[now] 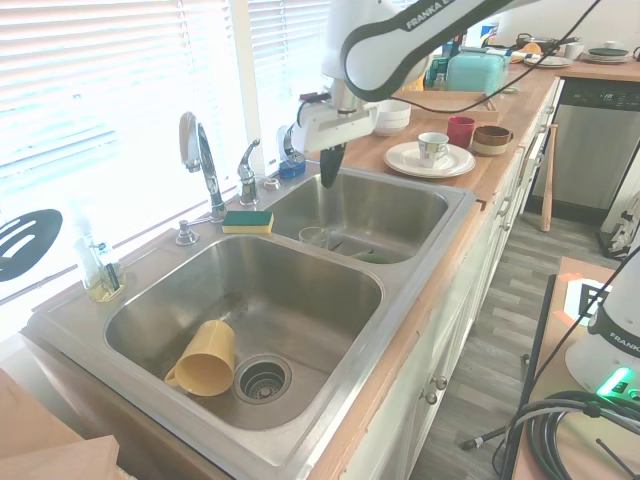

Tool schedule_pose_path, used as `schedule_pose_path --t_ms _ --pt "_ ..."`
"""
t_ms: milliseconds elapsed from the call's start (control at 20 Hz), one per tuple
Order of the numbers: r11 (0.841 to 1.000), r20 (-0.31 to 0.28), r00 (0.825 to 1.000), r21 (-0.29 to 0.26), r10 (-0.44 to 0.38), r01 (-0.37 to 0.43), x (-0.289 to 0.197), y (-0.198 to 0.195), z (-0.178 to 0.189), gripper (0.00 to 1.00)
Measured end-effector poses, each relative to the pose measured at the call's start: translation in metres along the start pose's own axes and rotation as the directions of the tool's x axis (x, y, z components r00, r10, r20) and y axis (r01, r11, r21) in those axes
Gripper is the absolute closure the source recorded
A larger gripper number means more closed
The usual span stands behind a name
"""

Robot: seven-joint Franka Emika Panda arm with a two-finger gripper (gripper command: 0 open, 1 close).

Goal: Turn off the faucet

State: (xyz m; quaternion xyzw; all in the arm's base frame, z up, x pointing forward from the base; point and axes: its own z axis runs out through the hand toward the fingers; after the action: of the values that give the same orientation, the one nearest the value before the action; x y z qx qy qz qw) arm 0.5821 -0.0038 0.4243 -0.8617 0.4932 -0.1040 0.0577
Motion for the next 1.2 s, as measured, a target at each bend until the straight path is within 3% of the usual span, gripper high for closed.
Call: schedule_pose_path --t_ms 300,550,750,1200 --pt "0.992 -0.074 0.997 0.123 0.027 -0.017 0.031 -0.052 -0.014 1.00" --pt "0.978 -0.160 0.983 0.198 0.093 -0.061 0.045 -0.082 -0.020 1.00" --pt "0.973 -0.201 0.972 0.220 0.121 -0.076 0.058 -0.103 -0.024 1.00" --pt "0.973 -0.210 0.968 0.211 0.138 -0.093 0.077 -0.126 0.008 1.00"
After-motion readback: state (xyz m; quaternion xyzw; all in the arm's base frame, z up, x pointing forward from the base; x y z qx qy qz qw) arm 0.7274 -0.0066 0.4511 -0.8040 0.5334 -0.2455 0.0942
